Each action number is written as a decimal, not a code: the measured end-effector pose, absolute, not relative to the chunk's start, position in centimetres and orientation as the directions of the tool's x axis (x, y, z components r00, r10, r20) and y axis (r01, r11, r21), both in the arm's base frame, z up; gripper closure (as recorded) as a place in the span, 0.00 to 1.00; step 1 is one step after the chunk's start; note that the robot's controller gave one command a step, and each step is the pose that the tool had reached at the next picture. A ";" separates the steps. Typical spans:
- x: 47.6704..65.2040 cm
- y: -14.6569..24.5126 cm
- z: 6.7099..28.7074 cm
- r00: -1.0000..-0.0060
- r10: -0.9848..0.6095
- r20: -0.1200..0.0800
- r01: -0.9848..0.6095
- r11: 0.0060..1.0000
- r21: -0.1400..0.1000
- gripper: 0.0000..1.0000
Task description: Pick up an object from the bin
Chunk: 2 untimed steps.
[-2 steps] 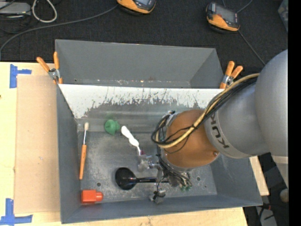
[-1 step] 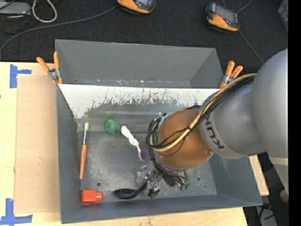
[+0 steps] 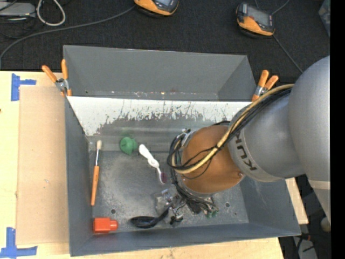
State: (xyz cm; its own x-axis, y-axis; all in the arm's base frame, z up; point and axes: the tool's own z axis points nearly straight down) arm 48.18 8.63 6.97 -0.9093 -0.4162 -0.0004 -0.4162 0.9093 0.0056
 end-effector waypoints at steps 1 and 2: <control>48.1 8.6 8.5 -0.910 -0.415 0.002 -0.415 0.910 0.006 1.00; 48.0 8.7 9.4 -0.911 -0.413 0.003 -0.413 0.911 0.007 1.00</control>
Offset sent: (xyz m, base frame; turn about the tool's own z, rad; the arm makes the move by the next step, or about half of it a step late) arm -0.0013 -0.0002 0.0283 0.0013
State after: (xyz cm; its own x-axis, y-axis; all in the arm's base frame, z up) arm 48.04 8.69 9.44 -0.9107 -0.4130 0.0031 -0.4129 0.9107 0.0071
